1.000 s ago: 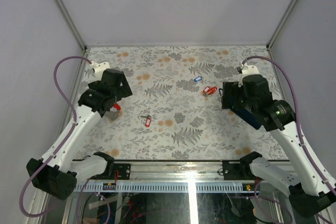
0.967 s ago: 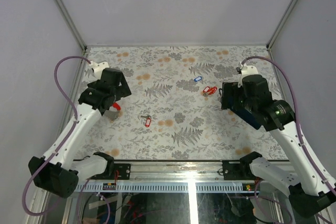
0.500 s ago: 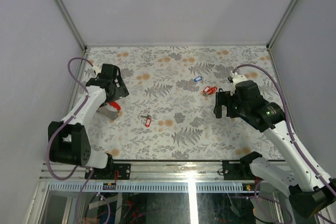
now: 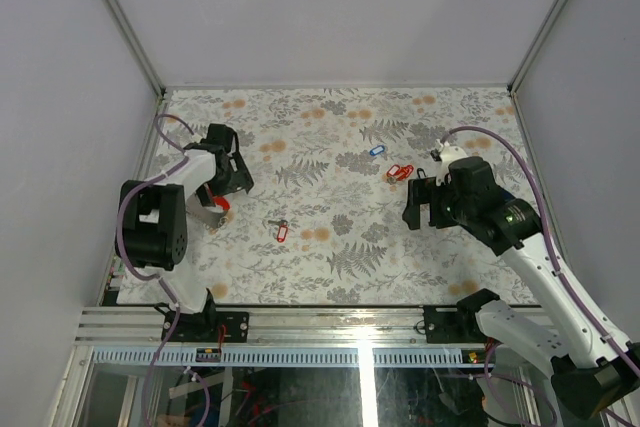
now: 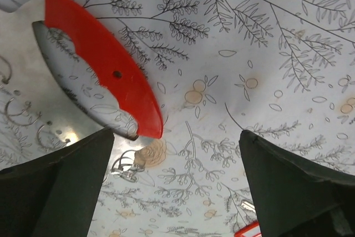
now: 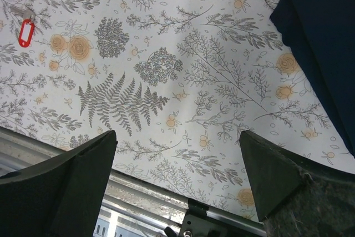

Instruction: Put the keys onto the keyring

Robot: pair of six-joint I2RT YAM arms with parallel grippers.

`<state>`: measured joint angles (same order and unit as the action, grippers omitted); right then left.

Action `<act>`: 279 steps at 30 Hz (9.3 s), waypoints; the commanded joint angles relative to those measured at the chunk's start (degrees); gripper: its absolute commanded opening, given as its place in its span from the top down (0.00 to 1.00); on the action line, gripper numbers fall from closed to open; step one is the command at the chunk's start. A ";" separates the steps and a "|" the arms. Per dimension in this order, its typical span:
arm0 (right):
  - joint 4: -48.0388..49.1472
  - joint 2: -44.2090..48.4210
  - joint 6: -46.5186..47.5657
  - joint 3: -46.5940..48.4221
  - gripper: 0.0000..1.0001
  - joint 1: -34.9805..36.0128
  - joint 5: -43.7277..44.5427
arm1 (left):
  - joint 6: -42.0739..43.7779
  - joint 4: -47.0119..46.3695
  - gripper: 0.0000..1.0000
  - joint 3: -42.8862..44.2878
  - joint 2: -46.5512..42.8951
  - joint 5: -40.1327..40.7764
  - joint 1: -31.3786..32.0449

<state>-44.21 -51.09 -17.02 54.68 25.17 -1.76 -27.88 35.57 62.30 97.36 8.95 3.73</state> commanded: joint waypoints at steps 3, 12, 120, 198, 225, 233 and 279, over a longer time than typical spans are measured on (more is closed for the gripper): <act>2.96 1.69 0.41 -1.20 0.01 -0.28 -4.30 | -2.14 -5.40 0.07 1.54 4.00 -2.02 -0.35; 3.07 2.02 0.06 -1.99 0.01 -0.22 -7.14 | -4.08 -6.50 0.08 0.52 6.64 -0.32 -0.36; 18.62 -55.59 -21.79 20.41 0.26 36.42 15.75 | -12.37 2.03 0.04 -18.64 -49.81 3.20 25.93; 30.47 -6.45 -23.09 -20.63 0.56 27.93 7.14 | -15.85 -20.42 0.61 -20.70 -16.39 -6.40 46.32; 29.76 -4.29 -24.29 -20.98 0.57 27.92 6.10 | -16.11 -20.96 0.70 -23.17 -14.59 -5.60 46.28; 29.63 -3.80 -24.32 -21.15 0.57 27.97 5.95 | -15.63 -21.99 0.70 -23.61 -13.77 -6.61 46.30; 25.15 -14.41 -22.15 -10.33 0.53 28.24 5.90 | -12.29 -12.48 0.70 -22.52 -33.54 -3.56 40.21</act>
<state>-19.09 -61.08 -39.68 38.87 53.45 4.82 -40.75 20.82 39.62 67.99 4.89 46.37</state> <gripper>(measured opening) 0.483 0.295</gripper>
